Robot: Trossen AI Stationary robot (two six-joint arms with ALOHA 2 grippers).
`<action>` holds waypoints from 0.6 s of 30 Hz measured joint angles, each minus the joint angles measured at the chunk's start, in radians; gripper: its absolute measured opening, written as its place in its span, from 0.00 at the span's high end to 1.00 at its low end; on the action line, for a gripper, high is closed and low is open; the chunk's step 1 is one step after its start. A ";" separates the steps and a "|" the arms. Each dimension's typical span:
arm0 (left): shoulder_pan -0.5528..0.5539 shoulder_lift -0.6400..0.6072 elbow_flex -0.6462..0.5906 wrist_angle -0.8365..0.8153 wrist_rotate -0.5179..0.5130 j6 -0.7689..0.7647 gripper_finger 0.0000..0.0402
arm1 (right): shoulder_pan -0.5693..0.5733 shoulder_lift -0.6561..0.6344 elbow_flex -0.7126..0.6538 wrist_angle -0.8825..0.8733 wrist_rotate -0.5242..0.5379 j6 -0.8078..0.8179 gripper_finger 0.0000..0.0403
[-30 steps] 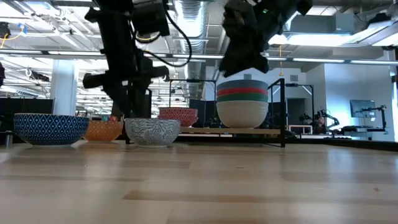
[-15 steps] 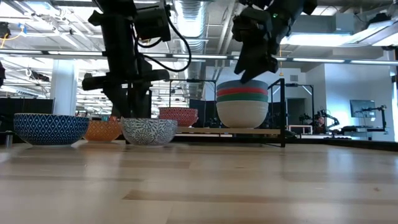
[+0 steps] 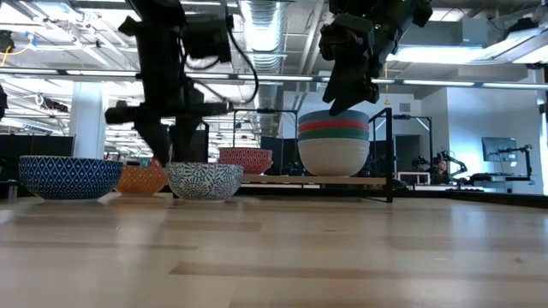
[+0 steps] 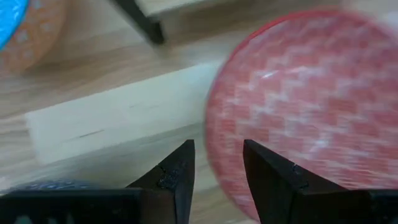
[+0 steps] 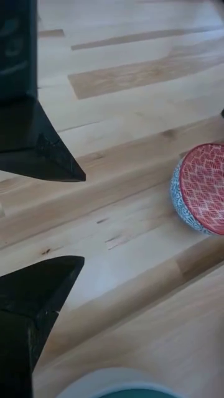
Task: Place and stack bowls onto a shelf
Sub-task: Stack the small red bowl on the small blue bowl on the shelf
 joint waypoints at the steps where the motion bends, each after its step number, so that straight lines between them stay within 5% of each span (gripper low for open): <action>1: 0.003 0.011 -0.003 -0.005 0.002 0.003 0.70 | 0.000 0.000 0.000 0.000 -0.001 0.000 0.43; 7: 0.007 0.064 -0.003 0.031 0.036 0.035 0.77 | 0.003 0.000 0.000 0.011 -0.001 -0.004 0.43; 12: 0.008 0.061 -0.002 0.068 0.019 0.083 0.96 | 0.010 0.000 0.000 0.032 -0.001 0.024 0.43; 18: -0.002 0.055 -0.001 0.164 0.013 0.181 0.99 | 0.009 0.001 0.000 0.099 0.005 0.044 0.43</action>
